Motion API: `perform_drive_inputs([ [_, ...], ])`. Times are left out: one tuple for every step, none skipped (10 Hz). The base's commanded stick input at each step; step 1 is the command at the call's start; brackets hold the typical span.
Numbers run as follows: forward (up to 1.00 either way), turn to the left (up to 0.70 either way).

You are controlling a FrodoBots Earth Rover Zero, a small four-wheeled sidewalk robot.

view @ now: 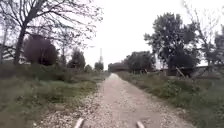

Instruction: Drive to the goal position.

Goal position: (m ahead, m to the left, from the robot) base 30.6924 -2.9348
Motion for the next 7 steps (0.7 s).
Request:
perform_drive_inputs([
  [0.61,0.00],
  [0.61,0.00],
  [0.63,0.00],
  [0.63,0.00],
  [0.63,0.00],
  [0.65,0.00],
  [0.67,0.00],
])
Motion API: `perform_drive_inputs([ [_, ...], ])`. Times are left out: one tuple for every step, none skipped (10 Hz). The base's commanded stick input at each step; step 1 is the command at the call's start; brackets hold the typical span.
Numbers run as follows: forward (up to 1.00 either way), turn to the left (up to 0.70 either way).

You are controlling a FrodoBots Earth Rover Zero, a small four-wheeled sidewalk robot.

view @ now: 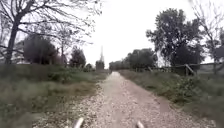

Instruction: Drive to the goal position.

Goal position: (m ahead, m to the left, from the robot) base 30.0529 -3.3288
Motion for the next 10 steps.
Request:
perform_drive_inputs([
  [0.67,0.00],
  [0.67,0.00],
  [0.67,0.00],
  [0.67,0.00],
  [0.67,0.00],
  [0.67,0.00],
  [0.67,0.00],
  [0.67,0.00],
  [0.67,-0.18],
  [0.67,-0.29],
])
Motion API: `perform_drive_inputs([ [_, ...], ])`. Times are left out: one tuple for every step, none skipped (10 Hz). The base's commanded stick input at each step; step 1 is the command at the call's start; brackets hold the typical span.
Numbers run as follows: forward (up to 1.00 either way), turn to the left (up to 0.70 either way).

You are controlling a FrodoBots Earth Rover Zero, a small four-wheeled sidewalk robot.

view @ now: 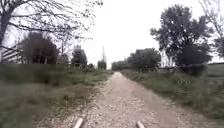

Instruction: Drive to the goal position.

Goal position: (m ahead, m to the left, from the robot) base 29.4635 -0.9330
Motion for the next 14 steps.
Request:
perform_drive_inputs([
  [0.67,-0.14],
  [0.67,-0.03],
  [0.67,0.00],
  [0.67,0.00],
  [0.67,0.00],
  [0.67,0.00],
  [0.67,0.00],
  [0.67,0.00],
  [0.67,0.00],
  [0.67,0.00],
  [0.67,0.00],
  [0.67,-0.16],
  [0.67,-0.22],
  [0.67,0.00],
])
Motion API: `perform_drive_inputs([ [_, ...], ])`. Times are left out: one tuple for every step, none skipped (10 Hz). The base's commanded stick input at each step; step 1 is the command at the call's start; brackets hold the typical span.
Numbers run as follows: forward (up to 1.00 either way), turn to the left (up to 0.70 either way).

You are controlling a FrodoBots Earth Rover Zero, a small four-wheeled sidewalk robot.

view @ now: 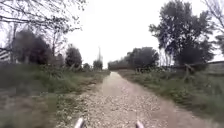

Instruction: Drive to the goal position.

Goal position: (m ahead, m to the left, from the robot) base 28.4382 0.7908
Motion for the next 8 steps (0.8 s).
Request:
perform_drive_inputs([
  [0.67,0.00],
  [0.67,0.00],
  [0.67,0.00],
  [0.67,0.00],
  [0.67,0.00],
  [0.67,0.00],
  [0.67,0.00],
  [0.67,0.00],
])
